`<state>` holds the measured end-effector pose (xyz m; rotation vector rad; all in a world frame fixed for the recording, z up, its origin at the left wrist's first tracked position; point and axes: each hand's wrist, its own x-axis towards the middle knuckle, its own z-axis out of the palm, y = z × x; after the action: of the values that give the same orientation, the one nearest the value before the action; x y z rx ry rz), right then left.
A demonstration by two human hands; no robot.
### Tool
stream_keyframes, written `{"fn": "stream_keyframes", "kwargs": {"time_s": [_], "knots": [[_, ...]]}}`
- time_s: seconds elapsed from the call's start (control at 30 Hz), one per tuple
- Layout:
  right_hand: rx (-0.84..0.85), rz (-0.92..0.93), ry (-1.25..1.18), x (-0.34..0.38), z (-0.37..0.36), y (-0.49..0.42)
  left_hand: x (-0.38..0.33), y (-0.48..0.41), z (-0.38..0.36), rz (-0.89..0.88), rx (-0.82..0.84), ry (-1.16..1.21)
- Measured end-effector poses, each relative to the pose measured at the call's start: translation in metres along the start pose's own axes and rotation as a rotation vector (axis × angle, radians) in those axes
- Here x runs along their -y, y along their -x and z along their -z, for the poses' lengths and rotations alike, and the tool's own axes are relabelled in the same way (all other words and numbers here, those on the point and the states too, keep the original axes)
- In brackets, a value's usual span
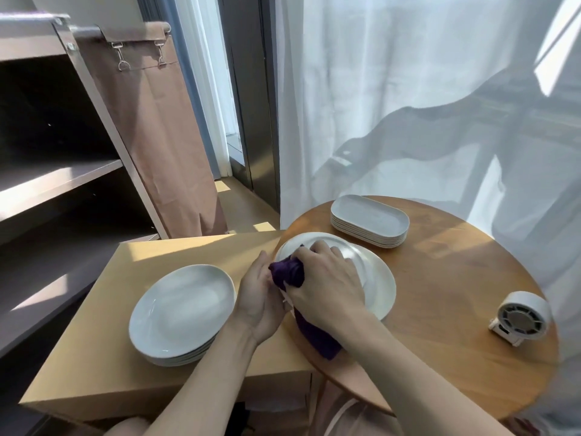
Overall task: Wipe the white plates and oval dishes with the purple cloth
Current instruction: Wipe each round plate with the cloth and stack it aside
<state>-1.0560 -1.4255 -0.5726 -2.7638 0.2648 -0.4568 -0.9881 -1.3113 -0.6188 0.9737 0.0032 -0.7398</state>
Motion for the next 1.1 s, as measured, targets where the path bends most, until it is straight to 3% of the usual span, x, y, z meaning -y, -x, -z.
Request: {"fn": "stream_keyframes", "kwargs": {"time_s": [0.2, 0.43, 0.77, 1.1], "knots": [[0.077, -0.249, -0.244, -0.03, 0.008, -0.035, 0.002, 0.002, 0.0, -0.011, 0.044, -0.014], [0.11, -0.447, -0.135, -0.08, 0.025, -0.037, 0.006, 0.002, -0.005, -0.068, -0.085, -0.121], [0.257, -0.269, -0.032, -0.088, 0.034, 0.0, 0.007, 0.003, -0.011, -0.073, -0.182, -0.202], [0.246, -0.107, -0.064, -0.049, 0.02, -0.022, 0.01, 0.001, -0.001, 0.049, -0.178, -0.24]]}}
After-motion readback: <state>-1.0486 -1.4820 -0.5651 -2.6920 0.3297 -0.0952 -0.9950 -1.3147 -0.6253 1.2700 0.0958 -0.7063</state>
